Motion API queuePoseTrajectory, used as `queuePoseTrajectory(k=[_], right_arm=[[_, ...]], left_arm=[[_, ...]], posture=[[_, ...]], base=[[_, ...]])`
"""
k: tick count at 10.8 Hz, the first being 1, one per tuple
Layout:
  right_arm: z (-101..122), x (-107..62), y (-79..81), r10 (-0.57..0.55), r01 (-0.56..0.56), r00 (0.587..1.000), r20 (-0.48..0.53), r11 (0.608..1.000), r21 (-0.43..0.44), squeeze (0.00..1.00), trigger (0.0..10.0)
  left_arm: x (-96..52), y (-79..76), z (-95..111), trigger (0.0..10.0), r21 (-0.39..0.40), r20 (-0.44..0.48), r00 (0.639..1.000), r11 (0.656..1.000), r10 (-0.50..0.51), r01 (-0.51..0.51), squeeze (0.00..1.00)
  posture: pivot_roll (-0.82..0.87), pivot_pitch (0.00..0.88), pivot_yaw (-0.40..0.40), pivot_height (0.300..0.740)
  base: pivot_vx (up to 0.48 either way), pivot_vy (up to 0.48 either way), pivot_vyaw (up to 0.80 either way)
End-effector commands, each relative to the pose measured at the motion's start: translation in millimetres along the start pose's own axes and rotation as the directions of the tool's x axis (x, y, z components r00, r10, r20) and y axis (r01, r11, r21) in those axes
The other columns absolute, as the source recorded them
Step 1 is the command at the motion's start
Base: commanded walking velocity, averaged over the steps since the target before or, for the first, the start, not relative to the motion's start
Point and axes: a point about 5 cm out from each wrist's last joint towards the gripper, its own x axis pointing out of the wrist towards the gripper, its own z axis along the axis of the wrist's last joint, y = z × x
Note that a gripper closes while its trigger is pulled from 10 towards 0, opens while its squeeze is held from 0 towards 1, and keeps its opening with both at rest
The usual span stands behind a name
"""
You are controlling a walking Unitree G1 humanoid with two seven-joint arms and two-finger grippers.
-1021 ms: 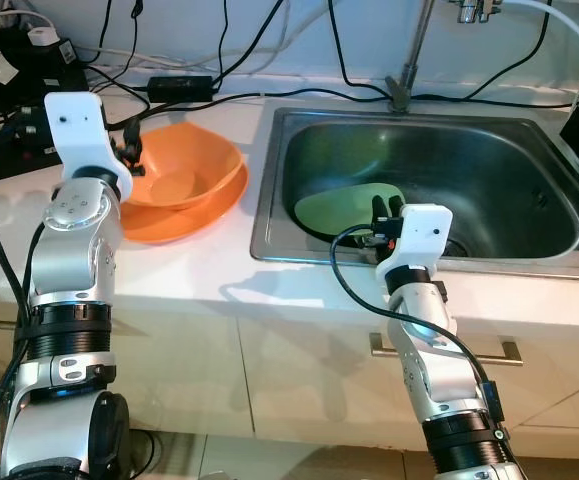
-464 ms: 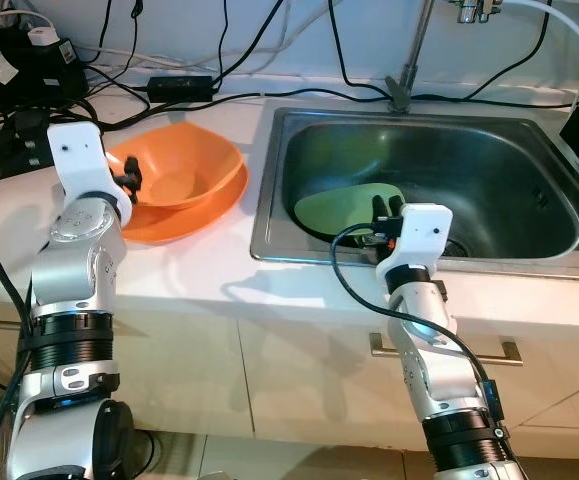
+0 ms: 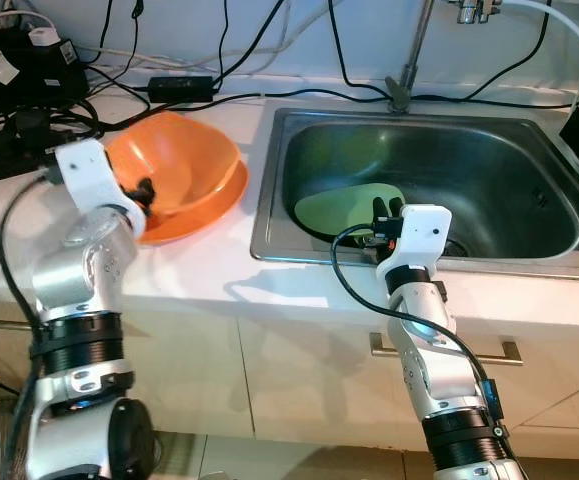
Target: Kitchen organization
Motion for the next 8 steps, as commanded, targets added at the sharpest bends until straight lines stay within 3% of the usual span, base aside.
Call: queuePoseTrajectory(k=[1, 2, 8], right_arm=[[1.2, 1.8, 0.1, -0.006, 0.006, 1.0, -0.004, 1.0, 0.0, 0.0, 10.0], [0.6, 1.6, 0.9, -0.001, 0.001, 1.0, -0.005, 1.0, -0.002, 0.0, 10.0], [-2.1, 1.0, 4.4, 0.009, -0.009, 1.0, -0.012, 1.0, -0.006, 0.0, 10.0]], left_arm=[[-2.3, -3.1, 6.4, 9.8, -0.013, 0.013, 1.0, 1.0, 0.003, -0.003, 0.0], [-5.3, -7.6, 7.9, 0.0, -0.03, 0.028, 1.0, 1.0, -0.005, 0.006, 0.0], [-6.7, -9.6, 6.8, 0.0, -0.044, 0.01, 1.0, 0.999, -0.021, 0.022, 0.0]], posture=[[-0.05, 0.0, 0.005, 0.74], [-0.05, 0.0, 0.006, 0.74], [-0.05, 0.0, 0.005, 0.74]], base=[[0.0, 0.0, 0.0], [0.0, 0.0, 0.0], [0.0, 0.0, 0.0]])
